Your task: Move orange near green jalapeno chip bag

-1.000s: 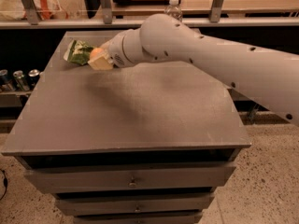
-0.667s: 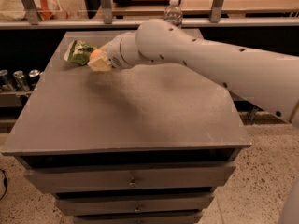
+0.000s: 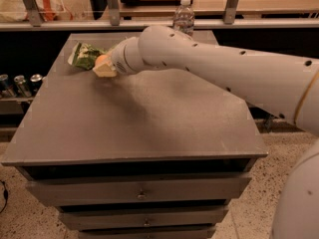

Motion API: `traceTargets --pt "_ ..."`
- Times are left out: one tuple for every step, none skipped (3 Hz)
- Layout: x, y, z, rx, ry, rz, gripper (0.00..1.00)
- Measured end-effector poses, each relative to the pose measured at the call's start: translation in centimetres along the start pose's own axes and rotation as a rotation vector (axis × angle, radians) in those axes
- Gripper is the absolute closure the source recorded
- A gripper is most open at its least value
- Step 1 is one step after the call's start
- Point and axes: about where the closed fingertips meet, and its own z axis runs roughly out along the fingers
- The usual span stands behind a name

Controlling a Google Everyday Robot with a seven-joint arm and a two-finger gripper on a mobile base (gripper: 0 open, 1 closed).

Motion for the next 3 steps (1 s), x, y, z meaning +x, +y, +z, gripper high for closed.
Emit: traceTargets --pt "0.16 -0.27 0.3 0.011 0.009 0.01 0.6" --pt "0.28 -0.38 0.54 0.01 0.011 0.02 0.36" --pt "0.36 -0.33 0.76 0.001 0.009 0.025 0.13"
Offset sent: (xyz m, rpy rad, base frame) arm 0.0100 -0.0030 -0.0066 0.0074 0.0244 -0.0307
